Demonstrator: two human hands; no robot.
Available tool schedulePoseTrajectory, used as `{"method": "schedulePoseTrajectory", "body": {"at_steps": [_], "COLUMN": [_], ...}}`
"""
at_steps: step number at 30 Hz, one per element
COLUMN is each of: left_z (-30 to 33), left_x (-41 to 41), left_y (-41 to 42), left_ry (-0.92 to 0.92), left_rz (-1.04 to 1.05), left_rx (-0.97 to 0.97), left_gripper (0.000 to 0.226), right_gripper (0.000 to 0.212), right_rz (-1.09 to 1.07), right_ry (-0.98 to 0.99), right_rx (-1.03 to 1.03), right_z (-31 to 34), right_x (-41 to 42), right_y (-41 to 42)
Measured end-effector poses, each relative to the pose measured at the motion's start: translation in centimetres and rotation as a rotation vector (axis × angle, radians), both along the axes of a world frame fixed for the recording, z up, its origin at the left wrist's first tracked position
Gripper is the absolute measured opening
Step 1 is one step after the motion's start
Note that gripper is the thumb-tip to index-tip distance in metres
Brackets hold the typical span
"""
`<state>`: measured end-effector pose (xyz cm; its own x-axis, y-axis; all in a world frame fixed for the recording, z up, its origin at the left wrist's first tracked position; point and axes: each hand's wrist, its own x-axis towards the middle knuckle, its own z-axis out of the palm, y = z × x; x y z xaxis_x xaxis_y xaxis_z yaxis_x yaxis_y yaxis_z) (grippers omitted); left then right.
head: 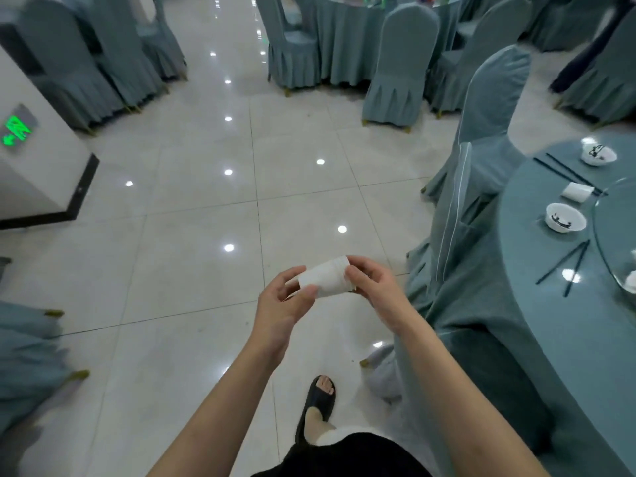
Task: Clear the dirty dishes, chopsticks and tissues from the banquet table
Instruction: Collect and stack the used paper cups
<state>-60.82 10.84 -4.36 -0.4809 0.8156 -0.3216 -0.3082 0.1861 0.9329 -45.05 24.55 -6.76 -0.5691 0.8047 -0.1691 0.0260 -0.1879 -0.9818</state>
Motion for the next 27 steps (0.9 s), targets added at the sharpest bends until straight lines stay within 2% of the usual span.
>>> {"method": "schedulePoseTrajectory", "body": {"at_steps": [4, 12, 17, 27], "left_z": [0.3, 1.0, 0.7, 1.2], "left_x": [-4.8, -9.5, -11.9, -17.9], "left_y": [5.9, 17.1, 23.8, 40.7], "left_ry": [-0.016, -0.051, -0.049, -0.055], "left_rz": [0.005, -0.019, -0.104, -0.324], "left_rx": [-0.025, 0.003, 0.013, 0.035], "left_gripper": [0.047, 0.041, 0.042, 0.044], "right_gripper": [0.050, 0.050, 0.035, 0.032], "right_rz": [0.017, -0.094, -0.204, -0.516], "right_ry": [0.034, 0.049, 0.044, -0.004], "right_rx": [-0.016, 0.000, -0.010, 0.050], "right_z": [0.0, 0.7, 0.6, 1.4], "right_x": [-4.3, -8.7, -10.3, -15.1], "right_y": [5.7, 15.8, 20.9, 33.1]}}
